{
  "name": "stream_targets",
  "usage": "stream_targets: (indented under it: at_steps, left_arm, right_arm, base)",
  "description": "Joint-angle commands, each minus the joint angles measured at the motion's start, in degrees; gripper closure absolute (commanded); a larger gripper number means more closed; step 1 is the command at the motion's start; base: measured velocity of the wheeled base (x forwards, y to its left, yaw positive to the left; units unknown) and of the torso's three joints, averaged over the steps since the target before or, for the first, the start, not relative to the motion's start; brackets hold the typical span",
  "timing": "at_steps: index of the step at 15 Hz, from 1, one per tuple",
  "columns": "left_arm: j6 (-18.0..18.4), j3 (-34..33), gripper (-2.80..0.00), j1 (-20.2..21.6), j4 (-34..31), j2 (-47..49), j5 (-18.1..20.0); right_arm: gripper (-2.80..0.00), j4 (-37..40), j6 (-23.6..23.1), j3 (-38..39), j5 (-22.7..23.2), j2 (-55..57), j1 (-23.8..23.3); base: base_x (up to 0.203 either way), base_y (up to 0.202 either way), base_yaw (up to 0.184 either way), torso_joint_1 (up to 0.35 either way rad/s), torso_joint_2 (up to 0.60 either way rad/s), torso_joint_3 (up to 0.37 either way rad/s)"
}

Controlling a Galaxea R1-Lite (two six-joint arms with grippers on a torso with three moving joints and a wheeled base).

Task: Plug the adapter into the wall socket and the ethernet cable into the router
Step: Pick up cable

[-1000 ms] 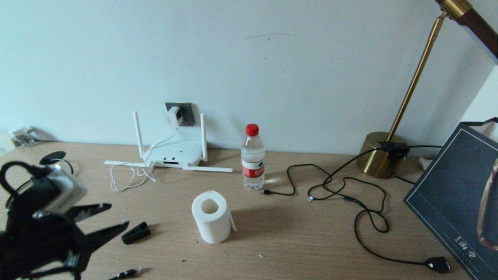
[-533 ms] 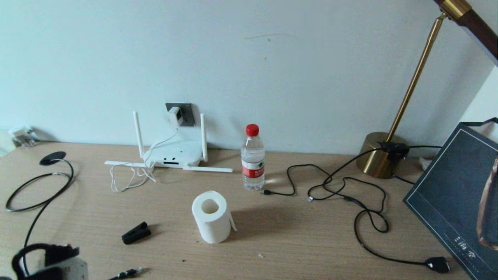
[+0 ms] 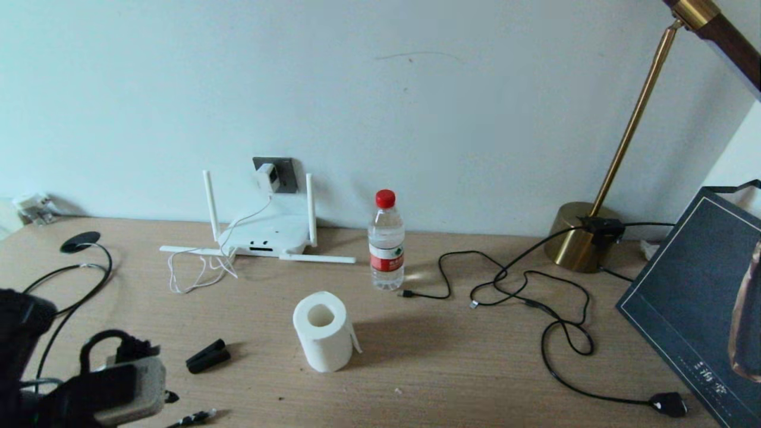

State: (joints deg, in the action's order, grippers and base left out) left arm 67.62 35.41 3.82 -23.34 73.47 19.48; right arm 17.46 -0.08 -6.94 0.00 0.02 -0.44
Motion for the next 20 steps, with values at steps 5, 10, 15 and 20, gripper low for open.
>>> stream_targets:
  at_steps: [5,10,15,20]
  left_arm:
    - [5.05,4.02,-2.8,4.93,-7.34,10.35,-0.07]
    - [7.43,4.58,-2.8,6.81,-4.49,16.14,-0.14]
    - [7.61,4.58,-2.8,7.52,-2.7,18.72,-0.28]
    - [7.61,3.27,-2.8,8.04,1.63,21.02,-1.55]
  right_arm:
    - [0.0,0.12,-0.01,-0.01,0.0,-0.02,0.0]
    - [0.0,0.12,-0.01,-0.01,0.0,-0.01,0.0]
    - [0.0,0.12,-0.01,-0.01,0.0,-0.02,0.0]
    - [0.0,0.12,-0.06,-0.01,0.0,0.0,0.0]
  base:
    - [0.0,0.0,0.0,0.0,0.0,0.0]
    - [0.0,0.0,0.0,0.0,0.0,0.0]
    - [0.0,0.0,0.0,0.0,0.0,0.0]
    - [0.0,0.0,0.0,0.0,0.0,0.0]
